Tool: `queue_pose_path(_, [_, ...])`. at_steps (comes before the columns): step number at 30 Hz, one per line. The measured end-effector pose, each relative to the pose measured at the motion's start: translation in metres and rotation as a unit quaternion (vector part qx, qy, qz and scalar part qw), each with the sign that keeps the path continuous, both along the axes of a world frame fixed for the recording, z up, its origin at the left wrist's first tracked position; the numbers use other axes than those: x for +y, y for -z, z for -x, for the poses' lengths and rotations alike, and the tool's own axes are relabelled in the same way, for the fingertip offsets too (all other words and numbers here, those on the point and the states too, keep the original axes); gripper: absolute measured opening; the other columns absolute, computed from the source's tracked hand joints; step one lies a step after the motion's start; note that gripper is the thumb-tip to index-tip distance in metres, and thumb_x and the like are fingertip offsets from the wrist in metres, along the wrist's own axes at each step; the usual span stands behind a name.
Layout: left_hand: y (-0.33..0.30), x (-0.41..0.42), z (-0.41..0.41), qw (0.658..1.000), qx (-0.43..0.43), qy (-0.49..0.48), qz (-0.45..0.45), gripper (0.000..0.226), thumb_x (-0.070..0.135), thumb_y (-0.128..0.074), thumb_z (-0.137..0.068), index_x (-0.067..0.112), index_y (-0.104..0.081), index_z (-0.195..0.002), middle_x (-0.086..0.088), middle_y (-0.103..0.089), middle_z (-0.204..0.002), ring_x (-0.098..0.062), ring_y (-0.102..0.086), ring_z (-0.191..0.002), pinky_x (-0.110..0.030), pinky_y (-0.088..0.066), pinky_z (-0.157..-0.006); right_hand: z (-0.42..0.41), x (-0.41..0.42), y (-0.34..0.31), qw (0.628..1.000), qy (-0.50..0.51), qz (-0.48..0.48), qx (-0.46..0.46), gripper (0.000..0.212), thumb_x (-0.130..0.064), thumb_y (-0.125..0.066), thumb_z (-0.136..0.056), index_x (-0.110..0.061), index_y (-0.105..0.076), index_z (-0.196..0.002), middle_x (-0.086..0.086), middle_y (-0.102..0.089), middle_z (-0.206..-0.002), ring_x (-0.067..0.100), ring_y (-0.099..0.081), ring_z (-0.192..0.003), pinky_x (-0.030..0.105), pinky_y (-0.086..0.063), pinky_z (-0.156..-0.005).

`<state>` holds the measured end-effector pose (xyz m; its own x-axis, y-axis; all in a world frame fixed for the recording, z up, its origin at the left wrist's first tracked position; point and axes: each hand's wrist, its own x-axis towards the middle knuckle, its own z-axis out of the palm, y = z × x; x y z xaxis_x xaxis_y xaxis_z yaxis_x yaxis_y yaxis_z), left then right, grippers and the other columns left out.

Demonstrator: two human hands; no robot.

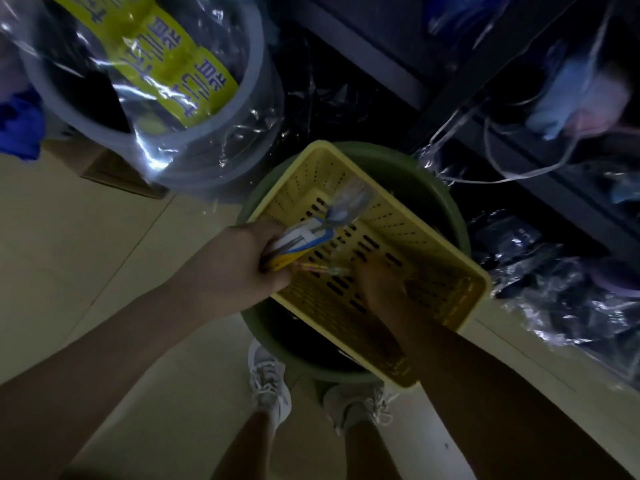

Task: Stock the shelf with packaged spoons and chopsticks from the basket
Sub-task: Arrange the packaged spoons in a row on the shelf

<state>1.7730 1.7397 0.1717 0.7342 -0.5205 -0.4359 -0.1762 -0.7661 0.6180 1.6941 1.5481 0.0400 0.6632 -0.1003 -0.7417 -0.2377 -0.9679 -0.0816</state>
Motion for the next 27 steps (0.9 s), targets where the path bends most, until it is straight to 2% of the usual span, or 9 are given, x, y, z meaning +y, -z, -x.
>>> queue_pose_path(6, [-0.103, -0.026, 0.01, 0.992, 0.044, 0.049, 0.111, 0.041, 0.063, -0.052, -0.061, 0.033, -0.052, -0.088, 0.011, -0.051, -0.057, 0.0, -0.052, -0.058, -0.01, -0.034, -0.048, 0.027, -0.034, -0.143, 0.961, 0.174, -0.196, -0.09, 0.027, -0.024, -0.04, -0.099, -0.012, -0.053, -0.119, 0.008, -0.061, -0.092, 0.023, -0.058, -0.089, 0.032, -0.043, -0.074])
queue_pose_path(8, [-0.149, -0.045, 0.014, 0.986, 0.052, 0.058, 0.147, 0.035, 0.064, -0.052, -0.06, 0.037, -0.049, -0.083, 0.019, -0.055, -0.063, 0.001, -0.05, -0.055, -0.01, -0.033, -0.048, 0.034, -0.049, -0.204, 0.943, 0.221, -0.208, -0.14, 0.017, -0.023, -0.042, -0.098, -0.018, -0.057, -0.09, -0.004, -0.046, -0.067, 0.018, -0.048, -0.072, 0.026, -0.036, -0.066])
queue_pose_path(11, [-0.224, -0.078, 0.022, 0.975, 0.067, 0.098, 0.188, 0.039, 0.062, -0.053, -0.061, 0.031, -0.054, -0.084, 0.018, -0.058, -0.068, 0.0, -0.05, -0.055, -0.011, -0.035, -0.05, 0.05, -0.071, -0.297, 0.906, 0.285, -0.216, -0.227, 0.037, -0.023, -0.046, -0.097, -0.028, -0.037, -0.061, -0.008, -0.039, -0.057, 0.003, -0.04, -0.054, 0.021, -0.029, -0.052])
queue_pose_path(16, [-0.348, -0.148, 0.044, 0.937, 0.09, 0.191, 0.279, 0.032, 0.048, -0.065, -0.074, 0.023, -0.059, -0.094, 0.017, -0.054, -0.066, 0.003, -0.049, -0.058, -0.011, -0.034, -0.053, 0.1, -0.126, -0.437, 0.786, 0.4, -0.261, -0.392, 0.038, -0.021, -0.043, -0.098, -0.022, -0.047, -0.061, -0.01, -0.045, -0.046, 0.0, -0.042, -0.042, 0.022, -0.031, -0.051])
queue_pose_path(19, [-0.409, -0.197, 0.064, 0.905, 0.13, 0.206, 0.349, 0.044, 0.049, -0.059, -0.067, 0.012, -0.056, -0.091, 0.009, -0.049, -0.054, -0.001, -0.04, -0.044, -0.011, -0.03, -0.043, 0.134, -0.169, -0.508, 0.728, 0.428, -0.277, -0.458, 0.031, -0.019, -0.039, -0.09, -0.002, -0.056, -0.069, -0.01, -0.046, -0.039, 0.001, -0.039, -0.039, 0.016, -0.029, -0.048])
queue_pose_path(21, [-0.442, -0.228, 0.08, 0.888, 0.175, 0.203, 0.374, 0.041, 0.043, -0.054, -0.064, 0.009, -0.053, -0.087, 0.007, -0.037, -0.042, -0.001, -0.026, -0.037, -0.015, -0.019, -0.039, 0.152, -0.201, -0.545, 0.724, 0.412, -0.258, -0.49, 0.029, -0.017, -0.039, -0.083, 0.003, -0.058, -0.073, -0.008, -0.048, -0.041, 0.002, -0.039, -0.04, 0.019, -0.03, -0.048])
queue_pose_path(23, [-0.469, -0.261, 0.097, 0.874, 0.17, 0.231, 0.393, 0.021, 0.034, -0.055, -0.068, 0.019, -0.054, -0.082, 0.008, -0.035, -0.042, -0.001, -0.024, -0.038, -0.018, -0.016, -0.041, 0.167, -0.231, -0.576, 0.734, 0.381, -0.224, -0.515, 0.026, -0.006, -0.04, -0.087, -0.011, -0.057, -0.067, -0.009, -0.052, -0.044, 0.003, -0.041, -0.04, 0.02, -0.034, -0.047])
queue_pose_path(25, [-0.494, -0.293, 0.113, 0.865, 0.119, 0.266, 0.408, 0.007, 0.036, -0.054, -0.068, 0.031, -0.053, -0.072, 0.012, -0.038, -0.046, 0.0, -0.028, -0.04, -0.015, -0.022, -0.042, 0.18, -0.259, -0.6, 0.728, 0.36, -0.202, -0.547, 0.037, 0.002, -0.039, -0.092, -0.025, -0.053, -0.071, -0.014, -0.058, -0.049, 0.003, -0.043, -0.04, 0.017, -0.037, -0.045])
queue_pose_path(27, [-0.516, -0.328, 0.127, 0.879, 0.019, 0.237, 0.413, 0.019, 0.043, -0.054, -0.064, 0.031, -0.056, -0.078, 0.014, -0.049, -0.056, -0.002, -0.042, -0.049, -0.017, -0.034, -0.051, 0.192, -0.287, -0.622, 0.715, 0.343, -0.192, -0.578, 0.034, 0.0, -0.038, -0.094, -0.029, -0.054, -0.084, -0.011, -0.061, -0.059, 0.004, -0.045, -0.042, 0.019, -0.04, -0.043])
